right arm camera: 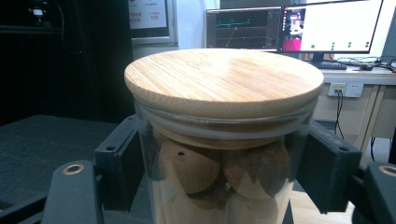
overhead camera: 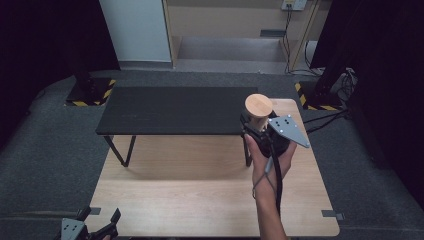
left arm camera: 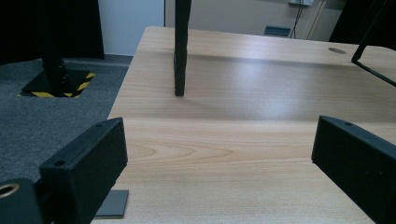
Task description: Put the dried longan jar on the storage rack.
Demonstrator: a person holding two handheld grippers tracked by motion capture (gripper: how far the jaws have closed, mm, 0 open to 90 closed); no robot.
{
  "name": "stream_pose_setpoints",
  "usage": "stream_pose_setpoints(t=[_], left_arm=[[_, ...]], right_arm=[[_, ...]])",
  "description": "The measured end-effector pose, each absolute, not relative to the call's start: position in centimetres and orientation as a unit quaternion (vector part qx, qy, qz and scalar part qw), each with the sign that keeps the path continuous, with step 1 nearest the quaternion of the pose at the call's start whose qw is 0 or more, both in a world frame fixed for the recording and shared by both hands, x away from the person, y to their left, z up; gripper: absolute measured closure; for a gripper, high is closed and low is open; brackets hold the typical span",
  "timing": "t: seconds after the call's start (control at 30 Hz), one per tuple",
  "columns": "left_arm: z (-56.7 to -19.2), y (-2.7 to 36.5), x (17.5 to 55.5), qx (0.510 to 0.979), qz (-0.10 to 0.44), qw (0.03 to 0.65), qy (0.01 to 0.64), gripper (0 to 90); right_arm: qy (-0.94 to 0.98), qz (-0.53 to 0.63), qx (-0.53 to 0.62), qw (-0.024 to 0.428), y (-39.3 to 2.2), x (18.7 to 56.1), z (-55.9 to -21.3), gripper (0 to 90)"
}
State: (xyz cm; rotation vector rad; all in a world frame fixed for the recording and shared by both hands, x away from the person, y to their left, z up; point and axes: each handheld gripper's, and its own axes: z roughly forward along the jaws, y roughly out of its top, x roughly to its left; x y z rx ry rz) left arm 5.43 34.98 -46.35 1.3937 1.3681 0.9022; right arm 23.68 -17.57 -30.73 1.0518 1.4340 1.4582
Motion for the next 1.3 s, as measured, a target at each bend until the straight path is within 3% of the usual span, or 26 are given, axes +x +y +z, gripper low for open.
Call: stream_pose_setpoints(t=[0.6, 1.2, 1.3], left_arm=[[-46.5, 35.0, 5.6, 0.571, 0.365, 0.476, 0.561, 2.3], [-46.6, 35.2, 5.8, 0.569, 0.365, 0.476, 0.563, 2.3], [-46.7, 35.2, 5.8, 0.569, 0.363, 0.477, 0.563, 2.2]], right_arm=[[0.592, 0.539, 0.439, 0.408, -16.1, 28.6, -31.3, 25.9], [0.598, 0.523, 0.449, 0.41, -15.8, 29.8, -32.4, 25.8], [0.596, 0.52, 0.445, 0.419, -15.6, 29.8, -32.5, 22.1]])
